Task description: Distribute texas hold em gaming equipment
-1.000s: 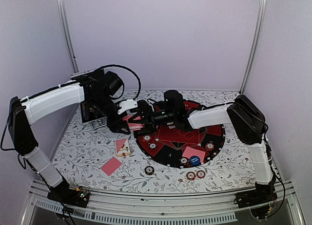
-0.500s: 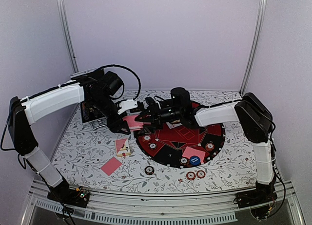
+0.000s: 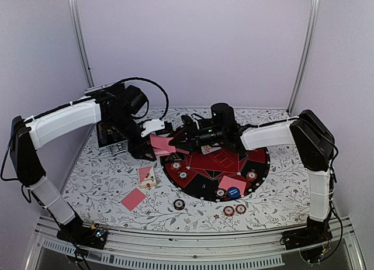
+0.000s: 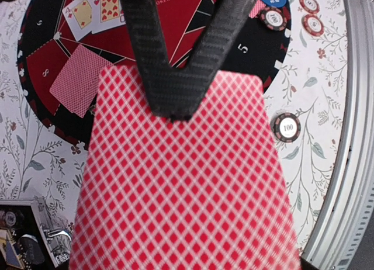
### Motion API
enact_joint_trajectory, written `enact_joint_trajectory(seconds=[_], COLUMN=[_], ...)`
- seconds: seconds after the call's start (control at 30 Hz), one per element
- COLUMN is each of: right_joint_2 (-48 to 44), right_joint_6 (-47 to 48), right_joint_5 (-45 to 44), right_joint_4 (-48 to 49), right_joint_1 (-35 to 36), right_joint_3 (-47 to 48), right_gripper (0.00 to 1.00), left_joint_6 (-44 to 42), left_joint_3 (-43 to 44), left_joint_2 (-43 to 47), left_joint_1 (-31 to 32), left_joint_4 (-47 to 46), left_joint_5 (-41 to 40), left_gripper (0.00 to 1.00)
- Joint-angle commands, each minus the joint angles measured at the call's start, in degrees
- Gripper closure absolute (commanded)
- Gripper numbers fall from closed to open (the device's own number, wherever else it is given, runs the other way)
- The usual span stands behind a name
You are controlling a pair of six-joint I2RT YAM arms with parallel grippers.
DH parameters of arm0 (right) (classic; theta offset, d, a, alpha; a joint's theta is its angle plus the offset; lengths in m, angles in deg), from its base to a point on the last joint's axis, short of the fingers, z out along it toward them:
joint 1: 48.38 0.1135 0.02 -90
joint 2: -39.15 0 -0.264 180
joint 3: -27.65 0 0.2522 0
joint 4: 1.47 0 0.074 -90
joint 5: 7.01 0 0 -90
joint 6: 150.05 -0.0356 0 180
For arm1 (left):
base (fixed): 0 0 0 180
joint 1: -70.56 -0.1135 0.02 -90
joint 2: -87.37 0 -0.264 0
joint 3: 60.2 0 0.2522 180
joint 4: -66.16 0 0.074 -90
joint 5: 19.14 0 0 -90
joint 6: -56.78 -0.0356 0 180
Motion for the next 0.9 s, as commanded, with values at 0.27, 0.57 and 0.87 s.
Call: enact_joint_trajectory(seconds=[0.27, 0.57, 0.87], right_joint_2=[-2.97, -5.03, -6.99], right_joint_6=[0.83, 3.46, 7.9], right_joint_5=[0.19, -0.36, -0.97], right_joint_4=[-2.19, -6.5, -12.04], right_joint_1=[-1.34, -3.2, -4.41], right_joint_3=[-2.47, -2.91, -3.06], right_gripper=[0.94, 0.91, 0.89], left_joint_6=[0.18, 0.19, 0.29], left_joint_3=[-0.06, -0.19, -0.37], left_joint_2=[1.58, 1.68, 2.02], left_joint_1=[-0.35, -0.35, -0.35], left_joint_4=[-0.92, -0.9, -0.92], left_joint_5=[-0.17, 0.14, 0.21], left_gripper=[1.0, 1.0, 1.0])
